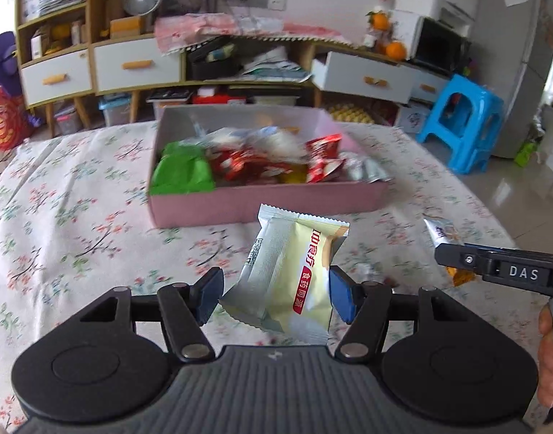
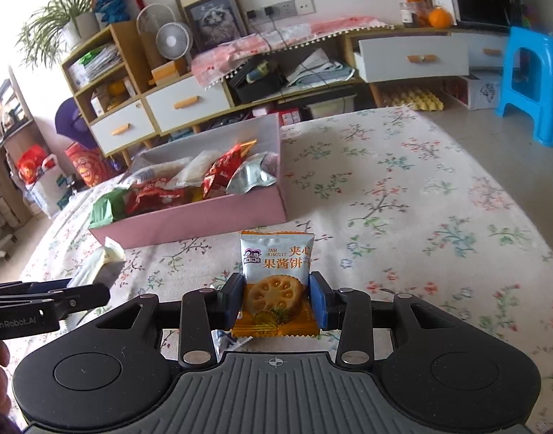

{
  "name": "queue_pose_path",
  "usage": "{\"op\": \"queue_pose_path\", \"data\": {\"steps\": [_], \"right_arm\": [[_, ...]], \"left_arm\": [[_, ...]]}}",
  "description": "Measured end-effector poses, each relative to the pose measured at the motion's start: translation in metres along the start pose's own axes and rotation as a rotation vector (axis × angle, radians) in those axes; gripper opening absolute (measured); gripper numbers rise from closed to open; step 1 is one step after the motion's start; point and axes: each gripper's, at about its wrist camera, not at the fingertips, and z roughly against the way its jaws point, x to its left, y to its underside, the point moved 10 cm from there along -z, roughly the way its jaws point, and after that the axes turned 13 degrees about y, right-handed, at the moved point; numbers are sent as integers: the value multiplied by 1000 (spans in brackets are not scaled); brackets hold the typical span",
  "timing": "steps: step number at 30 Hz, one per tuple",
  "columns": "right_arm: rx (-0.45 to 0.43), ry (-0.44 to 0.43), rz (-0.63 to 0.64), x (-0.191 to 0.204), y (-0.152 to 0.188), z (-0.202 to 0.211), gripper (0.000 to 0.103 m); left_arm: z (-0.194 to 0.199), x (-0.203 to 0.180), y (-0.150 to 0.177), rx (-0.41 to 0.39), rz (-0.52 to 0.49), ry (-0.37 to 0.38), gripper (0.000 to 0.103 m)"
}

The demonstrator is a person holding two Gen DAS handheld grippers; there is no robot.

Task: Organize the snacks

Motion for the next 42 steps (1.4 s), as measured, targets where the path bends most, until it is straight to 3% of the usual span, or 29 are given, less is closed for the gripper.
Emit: {"op": "queue_pose_path", "data": {"steps": [22,33,38,42], "right_arm": [[-4,-41,-113,-5,-17,23,38],[46,-110,-135,11,-18,1,38],[56,-175,-141,32,-41,-16,38],[40,-162,-76,55,-63,-31,38]], "left_arm": [[2,-17,-23,-59,9,97,59],[8,15,-37,-90,31,3,59],[-7,27,-53,-86,54,-2,59],[-20,31,-76,-101,42,-20,59]]}}
